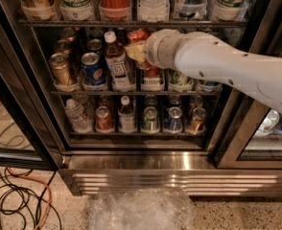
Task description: Pick coke can from middle shelf of fridge
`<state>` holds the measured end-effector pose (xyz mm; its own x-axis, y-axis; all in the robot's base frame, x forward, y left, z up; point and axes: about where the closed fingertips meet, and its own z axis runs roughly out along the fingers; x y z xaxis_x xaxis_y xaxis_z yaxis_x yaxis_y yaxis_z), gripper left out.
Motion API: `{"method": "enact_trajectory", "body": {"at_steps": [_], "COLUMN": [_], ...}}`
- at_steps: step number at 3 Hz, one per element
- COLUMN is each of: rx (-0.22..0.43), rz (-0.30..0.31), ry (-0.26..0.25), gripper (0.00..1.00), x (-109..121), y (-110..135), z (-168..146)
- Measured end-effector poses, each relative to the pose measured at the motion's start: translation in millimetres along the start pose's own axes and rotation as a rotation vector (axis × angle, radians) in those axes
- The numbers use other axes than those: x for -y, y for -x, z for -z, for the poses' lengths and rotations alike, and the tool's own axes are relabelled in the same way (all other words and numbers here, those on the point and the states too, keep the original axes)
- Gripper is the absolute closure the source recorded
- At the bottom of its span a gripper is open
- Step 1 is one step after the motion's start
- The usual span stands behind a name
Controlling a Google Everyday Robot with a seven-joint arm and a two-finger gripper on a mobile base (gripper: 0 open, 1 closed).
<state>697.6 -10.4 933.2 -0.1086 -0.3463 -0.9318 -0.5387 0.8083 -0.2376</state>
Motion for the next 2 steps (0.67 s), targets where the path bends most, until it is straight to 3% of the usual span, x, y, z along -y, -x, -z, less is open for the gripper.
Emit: {"method": "enact_trajectory", "body": {"at_steps": [2], "rx": [-0.003], "rz": [0.015], "ry": [0.028], "gripper": [1.00], "x": [-5.5], "y": [-0.2], "z": [-0.1]}}
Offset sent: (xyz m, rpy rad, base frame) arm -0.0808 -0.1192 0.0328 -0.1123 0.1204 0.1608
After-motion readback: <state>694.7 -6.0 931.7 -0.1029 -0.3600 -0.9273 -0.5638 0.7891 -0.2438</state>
